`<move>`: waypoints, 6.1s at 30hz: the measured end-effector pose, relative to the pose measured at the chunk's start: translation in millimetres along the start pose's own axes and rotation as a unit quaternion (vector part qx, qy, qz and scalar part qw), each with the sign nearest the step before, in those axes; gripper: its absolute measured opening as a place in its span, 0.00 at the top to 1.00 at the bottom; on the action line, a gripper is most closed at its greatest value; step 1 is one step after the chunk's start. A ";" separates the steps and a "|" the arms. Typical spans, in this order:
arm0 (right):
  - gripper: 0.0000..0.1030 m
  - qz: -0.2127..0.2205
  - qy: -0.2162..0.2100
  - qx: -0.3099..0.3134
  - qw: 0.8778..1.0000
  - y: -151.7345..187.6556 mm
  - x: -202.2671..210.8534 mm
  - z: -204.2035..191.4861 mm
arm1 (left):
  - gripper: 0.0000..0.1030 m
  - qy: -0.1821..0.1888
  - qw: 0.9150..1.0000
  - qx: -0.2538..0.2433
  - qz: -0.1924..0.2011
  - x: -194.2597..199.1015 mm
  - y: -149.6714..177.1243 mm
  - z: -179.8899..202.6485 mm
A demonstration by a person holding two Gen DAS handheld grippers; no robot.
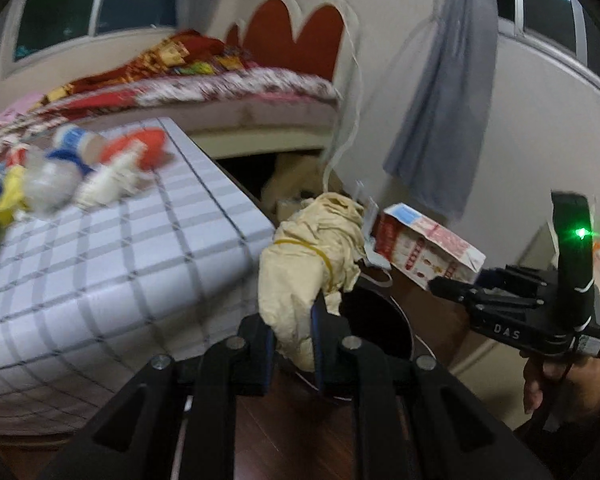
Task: Collect trash
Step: 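Carry both items to the black bin and open both tools to drop them, then grasp the green milk carton with the left tool while the right tool grasps the white tissue, then carry the carton and tissue over the bin and release both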
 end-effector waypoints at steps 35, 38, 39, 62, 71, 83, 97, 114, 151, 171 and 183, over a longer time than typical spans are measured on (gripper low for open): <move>0.01 -0.098 0.049 -0.029 0.994 46.1 -60.1 48.1 | 0.03 -0.070 0.996 0.004 -0.061 -58.5 47.5 -6.9; 0.01 -0.094 0.045 -0.025 0.994 42.5 -59.7 43.0 | 0.03 -0.076 0.995 0.000 -0.060 -57.0 45.7 -8.1; 0.01 -0.093 0.044 -0.024 0.994 41.4 -59.6 41.9 | 0.03 -0.078 0.995 -0.002 -0.059 -56.6 44.6 -7.8; 0.01 -0.052 0.017 0.004 0.999 6.1 -48.4 -3.6 | 0.02 -0.129 0.991 -0.003 -0.022 -21.0 17.0 -35.3; 0.01 -0.022 0.002 0.013 1.000 -16.3 -41.3 -29.3 | 0.02 -0.159 0.987 0.012 0.005 4.8 -0.1 -61.0; 0.01 0.057 -0.052 0.051 0.996 -66.9 -25.0 -103.1 | 0.02 -0.255 0.964 0.028 0.070 75.4 -35.6 -148.7; 0.01 0.056 -0.128 0.069 0.988 -120.2 -76.7 -214.0 | 0.02 -0.350 0.930 0.091 0.058 91.1 -33.1 -279.8; 0.55 -0.026 -0.126 0.081 0.988 -137.5 -158.0 -265.6 | 0.45 -0.295 0.944 0.149 0.019 60.4 -17.5 -308.1; 0.61 0.080 -0.081 0.071 0.991 -104.8 -13.6 -126.2 | 0.46 -0.184 0.979 0.054 0.067 66.5 -46.1 -152.2; 0.61 0.033 -0.030 -0.022 0.999 -48.3 -12.0 -27.1 | 0.46 -0.079 0.997 -0.004 0.014 8.8 -19.3 -27.7; 0.61 -0.009 0.002 -0.043 0.999 -12.8 -17.1 18.5 | 0.46 -0.029 0.999 -0.025 -0.036 -26.1 13.8 22.4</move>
Point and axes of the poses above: each gripper's, at about its wrist camera, not at the fingertips, and x roughly against the way its jaws point, z to its right, y to its underside, the point moved 7 cm from there along -x, roughly the way its jaws point, and after that the axes turned 11 degrees about z, right-handed, at the moved point
